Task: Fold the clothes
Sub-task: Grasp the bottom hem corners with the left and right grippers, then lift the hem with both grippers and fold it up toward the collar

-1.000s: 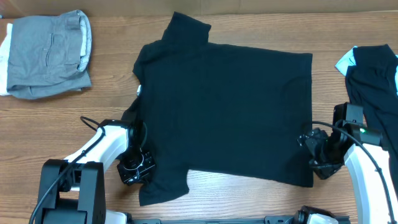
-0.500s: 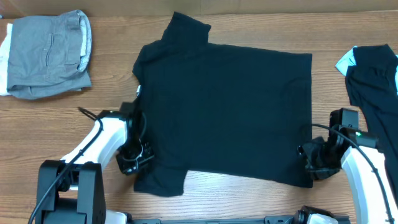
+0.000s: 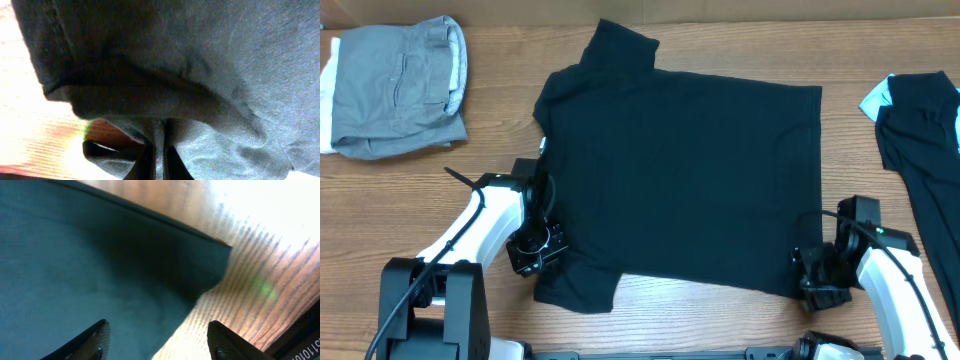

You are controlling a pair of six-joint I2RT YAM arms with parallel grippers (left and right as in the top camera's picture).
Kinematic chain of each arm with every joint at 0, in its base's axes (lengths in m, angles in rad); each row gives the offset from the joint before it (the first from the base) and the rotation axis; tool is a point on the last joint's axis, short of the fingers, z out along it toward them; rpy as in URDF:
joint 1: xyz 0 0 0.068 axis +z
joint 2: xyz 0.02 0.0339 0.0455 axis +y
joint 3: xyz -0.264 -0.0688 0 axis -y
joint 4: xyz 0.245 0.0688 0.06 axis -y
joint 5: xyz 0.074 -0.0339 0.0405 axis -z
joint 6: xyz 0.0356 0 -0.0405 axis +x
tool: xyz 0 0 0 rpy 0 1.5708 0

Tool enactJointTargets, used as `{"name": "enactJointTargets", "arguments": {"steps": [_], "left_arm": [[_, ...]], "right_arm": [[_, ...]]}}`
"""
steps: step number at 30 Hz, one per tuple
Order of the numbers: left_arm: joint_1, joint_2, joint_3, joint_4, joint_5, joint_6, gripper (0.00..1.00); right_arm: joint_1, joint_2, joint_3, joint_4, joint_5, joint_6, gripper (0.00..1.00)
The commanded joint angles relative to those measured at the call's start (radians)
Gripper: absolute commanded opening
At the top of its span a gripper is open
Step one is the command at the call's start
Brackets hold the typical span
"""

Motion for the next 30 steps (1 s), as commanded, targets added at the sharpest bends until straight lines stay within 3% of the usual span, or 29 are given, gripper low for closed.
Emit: {"name": "enactJointTargets", "arguments": {"steps": [1,15,20,22,30], "left_arm": [[0.001,0.006,0.013,0.005,-0.011,0.027,0.04],[0.001,0.006,0.013,0.021,-0.01,0.032,0.04],[0.001,0.006,0.014,0.021,-0.01,0.034,0.04],[0.001,0.006,0.014,0.021,-0.01,0.045,0.04],[0.001,0.004,0.134,-0.045,-0.011,0.072,0.04]], "right_arm": [[0.003,-0.012,-0.043,0.021,-0.02,0.052,0.65],[0.003,-0.012,-0.11,0.092,-0.031,0.059,0.47],[0.003,-0.012,-0.137,0.122,-0.041,0.058,0.22],[0.003,-0.012,-0.134,0.121,-0.042,0.058,0.04],[0.003,-0.013,-0.022,0.027,0.018,0.057,0.04]]}}
